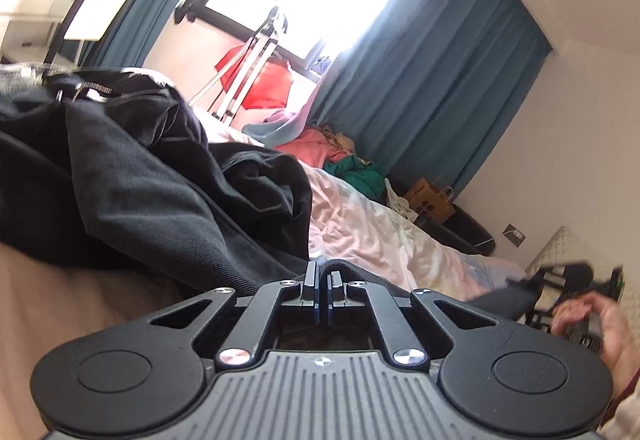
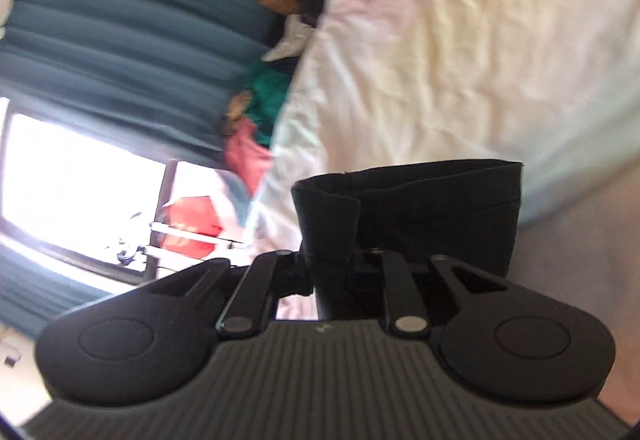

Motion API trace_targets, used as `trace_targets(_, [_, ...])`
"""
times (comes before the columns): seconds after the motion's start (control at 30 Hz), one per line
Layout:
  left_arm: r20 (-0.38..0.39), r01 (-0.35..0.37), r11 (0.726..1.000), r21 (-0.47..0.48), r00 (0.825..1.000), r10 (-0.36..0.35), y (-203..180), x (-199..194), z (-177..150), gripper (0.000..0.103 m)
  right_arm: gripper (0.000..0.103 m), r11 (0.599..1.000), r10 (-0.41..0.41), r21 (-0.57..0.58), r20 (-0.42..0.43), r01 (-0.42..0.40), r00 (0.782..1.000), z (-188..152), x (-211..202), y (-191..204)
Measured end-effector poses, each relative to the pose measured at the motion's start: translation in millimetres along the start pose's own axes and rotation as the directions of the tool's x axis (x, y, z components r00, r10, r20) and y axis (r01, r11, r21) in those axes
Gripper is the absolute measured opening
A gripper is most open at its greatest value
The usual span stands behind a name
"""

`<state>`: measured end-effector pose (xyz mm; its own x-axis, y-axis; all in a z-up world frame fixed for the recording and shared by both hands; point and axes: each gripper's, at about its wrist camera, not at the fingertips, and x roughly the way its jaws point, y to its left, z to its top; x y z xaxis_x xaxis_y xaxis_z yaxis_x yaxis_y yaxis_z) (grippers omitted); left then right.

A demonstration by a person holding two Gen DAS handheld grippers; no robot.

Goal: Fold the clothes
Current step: 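Open the left gripper and grasp the elastic waistband of the trousers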

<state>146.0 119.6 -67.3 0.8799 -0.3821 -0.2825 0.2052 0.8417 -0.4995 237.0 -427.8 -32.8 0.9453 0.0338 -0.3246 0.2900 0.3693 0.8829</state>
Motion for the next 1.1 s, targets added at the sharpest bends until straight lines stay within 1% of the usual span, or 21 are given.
trace_targets(0.07, [0.021,0.019,0.999,0.036,1.000,-0.020,-9.7,-0.7,1.9,0.003,0.016,0.984,0.167,-0.078,0.064,-0.162,0.984,17.9,-9.7,27.3])
trace_targets(0.1, [0.020,0.027,0.999,0.036,0.999,-0.028,-12.2,1.0,1.4,0.003,0.016,0.972,0.214,-0.114,0.091,-0.203,0.973,25.6,-17.0,32.3])
trace_targets(0.17, [-0.001,0.019,0.999,0.050,1.000,-0.019,-18.4,9.4,-2.7,0.003,0.016,0.961,0.232,-0.185,0.137,-0.205,0.963,38.0,-31.0,27.7])
trace_targets(0.23, [-0.042,-0.016,0.996,0.089,0.999,0.020,-26.8,22.7,-13.8,0.004,0.016,0.982,0.113,-0.164,0.125,-0.091,0.986,41.0,-27.9,-8.5])
trace_targets(0.3, [-0.103,-0.042,0.991,0.127,0.993,0.055,-29.7,38.7,-29.1,0.003,0.016,0.992,-0.025,-0.124,0.095,0.036,0.995,42.5,-22.0,-49.6])
trace_targets(0.37, [-0.165,-0.057,0.986,0.156,0.983,0.083,-30.2,54.5,-44.3,0.004,0.016,0.987,-0.163,-0.006,0.024,0.163,0.986,39.5,-11.5,-103.3])
trace_targets(0.43, [-0.191,-0.071,0.981,0.181,0.976,0.106,-28.4,62.8,-53.6,0.004,0.016,0.960,-0.260,0.080,-0.083,0.267,0.962,32.7,0.9,-151.8])
trace_targets(0.47, [-0.197,-0.078,0.978,0.193,0.973,0.117,-27.1,65.4,-57.2,0.004,0.017,0.953,-0.279,0.085,-0.119,0.289,0.953,30.2,3.7,-165.6])
trace_targets(0.5, [-0.203,-0.085,0.975,0.204,0.971,0.127,-25.8,68.1,-60.8,0.004,0.017,0.955,-0.272,0.085,-0.129,0.284,0.953,29.2,3.8,-170.8])
trace_targets(0.6, [-0.207,-0.083,0.979,0.186,0.971,0.122,-21.0,65.8,-60.9,0.006,0.022,0.966,-0.246,0.057,-0.117,0.254,0.962,30.4,1.5,-165.4])
trace_targets(0.63, [-0.207,-0.081,0.981,0.176,0.971,0.117,-19.4,64.3,-60.1,0.007,0.028,0.966,-0.249,0.039,-0.107,0.254,0.963,29.4,-0.5,-162.7])
trace_targets(0.67, [-0.208,-0.079,0.983,0.166,0.972,0.113,-17.7,62.8,-59.4,0.010,0.034,0.966,-0.256,0.023,-0.098,0.259,0.962,28.0,-2.8,-161.0])
trace_targets(0.73, [-0.208,-0.074,0.987,0.146,0.973,0.104,-14.4,59.8,-57.9,0.025,0.038,0.966,-0.249,0.045,-0.099,0.254,0.963,23.6,-11.3,-164.2])
trace_targets(0.77, [-0.212,-0.072,0.988,0.135,0.972,0.100,-13.3,55.9,-57.1,0.030,0.038,0.966,-0.238,0.077,-0.111,0.247,0.965,21.9,-14.7,-168.7])
trace_targets(0.8, [-0.224,-0.071,0.991,0.116,0.970,0.096,-12.1,48.1,-55.4,0.041,0.040,0.965,-0.227,0.110,-0.121,0.240,0.966,21.5,-16.1,-172.2])
trace_targets(0.83, [-0.238,-0.074,0.993,0.091,0.967,0.093,-10.1,38.9,-52.6,0.056,0.043,0.963,-0.215,0.140,-0.129,0.232,0.968,21.9,-18.3,-174.8])
trace_targets(0.9, [-0.269,-0.089,0.996,0.014,0.959,0.090,-3.1,18.8,-43.2,0.073,0.048,0.958,-0.196,0.185,-0.139,0.220,0.971,20.7,-29.6,-176.1])
trace_targets(0.97, [-0.273,-0.117,0.988,-0.104,0.958,0.084,11.4,-3.7,-32.3,0.081,0.058,0.952,-0.190,0.213,-0.143,0.218,0.971,19.4,-38.4,-175.2])
trace_targets(1.0, [-0.262,-0.132,0.972,-0.194,0.962,0.079,24.3,-18.9,-24.8,0.084,0.060,0.949,-0.188,0.227,-0.144,0.217,0.972,18.8,-42.2,-174.6])
trace_targets(1.03, [-0.250,-0.155,0.946,-0.285,0.965,0.083,39.7,-30.3,-17.2,0.085,0.061,0.948,-0.184,0.236,-0.148,0.215,0.972,18.1,-45.0,-173.8])
trace_targets(1.1, [-0.231,-0.215,0.858,-0.467,0.966,0.116,76.6,-44.3,-1.4,0.087,0.061,0.946,-0.171,0.246,-0.173,0.211,0.970,14.9,-47.3,-171.3])
